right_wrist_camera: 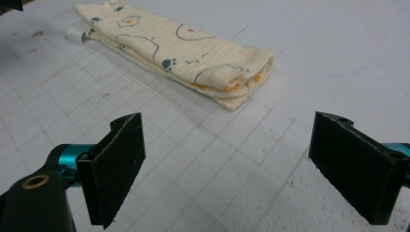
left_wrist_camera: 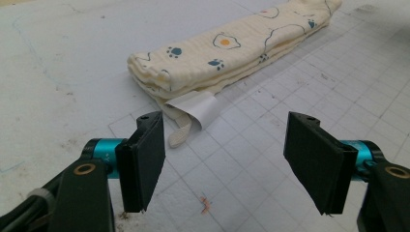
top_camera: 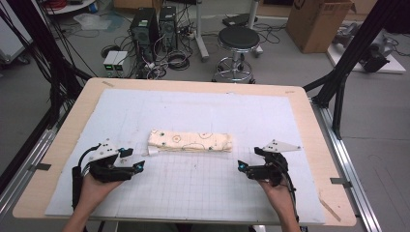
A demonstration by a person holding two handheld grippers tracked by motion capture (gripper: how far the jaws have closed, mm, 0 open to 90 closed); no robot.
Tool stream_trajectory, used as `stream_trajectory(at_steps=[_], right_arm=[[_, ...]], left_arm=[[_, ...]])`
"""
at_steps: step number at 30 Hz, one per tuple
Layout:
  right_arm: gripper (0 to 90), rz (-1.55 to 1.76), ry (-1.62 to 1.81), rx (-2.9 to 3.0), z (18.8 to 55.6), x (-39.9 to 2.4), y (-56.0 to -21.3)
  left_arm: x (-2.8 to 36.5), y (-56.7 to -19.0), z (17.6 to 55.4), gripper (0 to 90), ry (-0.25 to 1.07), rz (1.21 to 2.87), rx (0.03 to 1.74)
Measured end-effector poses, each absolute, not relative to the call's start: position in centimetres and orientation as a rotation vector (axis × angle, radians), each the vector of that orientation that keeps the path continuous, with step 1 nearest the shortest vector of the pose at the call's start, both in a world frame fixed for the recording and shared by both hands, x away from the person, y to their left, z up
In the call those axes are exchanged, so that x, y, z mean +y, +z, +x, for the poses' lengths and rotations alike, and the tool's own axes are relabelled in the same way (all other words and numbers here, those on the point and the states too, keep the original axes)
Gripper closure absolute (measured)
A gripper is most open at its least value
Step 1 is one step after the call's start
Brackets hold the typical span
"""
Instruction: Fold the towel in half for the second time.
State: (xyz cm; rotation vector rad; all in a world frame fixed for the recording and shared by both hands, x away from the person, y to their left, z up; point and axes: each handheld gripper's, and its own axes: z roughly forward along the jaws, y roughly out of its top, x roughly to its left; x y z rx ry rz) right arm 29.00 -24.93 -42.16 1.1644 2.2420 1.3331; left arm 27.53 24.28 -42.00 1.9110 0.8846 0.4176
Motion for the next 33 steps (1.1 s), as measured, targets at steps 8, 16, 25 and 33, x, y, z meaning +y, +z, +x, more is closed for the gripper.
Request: stream_trajectory(at_steps=[8,16,25,33], right_arm=[[12.3,1.151,1.328,2.254,28.2,-25.0,-42.5],[12.3,1.132,1.312,2.266,27.2,-25.1,-42.6],[12.3,1.116,1.312,2.257,26.1,-25.5,-42.6],[12.3,1.118,1.306,2.263,25.2,-25.9,-42.7]], left_arm=[[24.6,-42.3,26.8,29.5,0.421,1.907,0.894],[24.8,-42.3,26.2,28.8,0.435,1.909,0.893],[24.9,-42.4,25.6,28.4,0.446,1.922,0.887],[25.0,-42.5,24.8,28.4,0.451,1.931,0.885]])
